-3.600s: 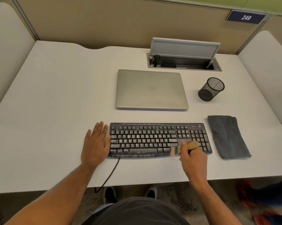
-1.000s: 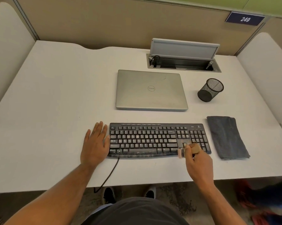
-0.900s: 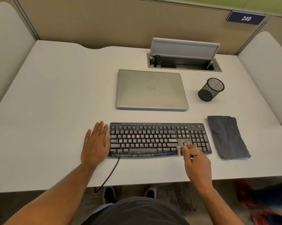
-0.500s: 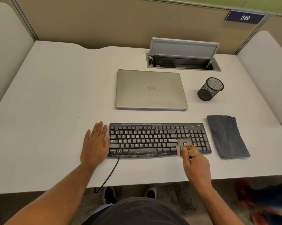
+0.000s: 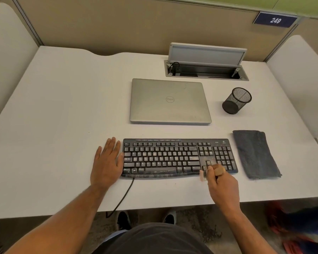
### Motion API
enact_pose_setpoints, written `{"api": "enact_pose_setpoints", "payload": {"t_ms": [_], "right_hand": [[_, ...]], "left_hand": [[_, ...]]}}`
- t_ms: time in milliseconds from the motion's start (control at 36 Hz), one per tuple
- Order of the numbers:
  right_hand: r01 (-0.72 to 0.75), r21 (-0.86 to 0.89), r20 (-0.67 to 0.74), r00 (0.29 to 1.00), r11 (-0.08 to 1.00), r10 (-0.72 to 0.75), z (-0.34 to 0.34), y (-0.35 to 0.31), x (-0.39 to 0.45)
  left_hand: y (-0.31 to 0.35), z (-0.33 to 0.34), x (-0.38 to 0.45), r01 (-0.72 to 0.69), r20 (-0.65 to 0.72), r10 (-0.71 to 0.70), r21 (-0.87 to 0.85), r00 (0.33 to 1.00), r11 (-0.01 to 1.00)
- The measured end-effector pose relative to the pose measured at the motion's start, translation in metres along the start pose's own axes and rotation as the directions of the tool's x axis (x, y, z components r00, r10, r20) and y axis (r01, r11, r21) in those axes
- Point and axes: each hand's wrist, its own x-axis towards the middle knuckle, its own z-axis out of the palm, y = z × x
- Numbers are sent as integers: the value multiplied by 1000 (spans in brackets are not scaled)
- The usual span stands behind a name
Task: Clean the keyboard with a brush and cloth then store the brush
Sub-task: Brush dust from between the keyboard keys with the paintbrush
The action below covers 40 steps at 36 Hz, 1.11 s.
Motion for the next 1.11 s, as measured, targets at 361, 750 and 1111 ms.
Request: {"api": "enact_pose_setpoints", "payload": {"t_ms": [361,750,1111], "right_hand": [[-4,-16,11,1000,1000,4,0,3,0],[20,89,41,999,996,-24,18,-18,-10],[-128,251,-25,990,960,139,13,-26,-14]], "left_hand": [[1,-1,0,-3,0,3,6,1000,1000],[2,-3,-1,-5,-3,5,10,1000,1000],[1,-2,0,-4,2,4,15,1000,1000]]}}
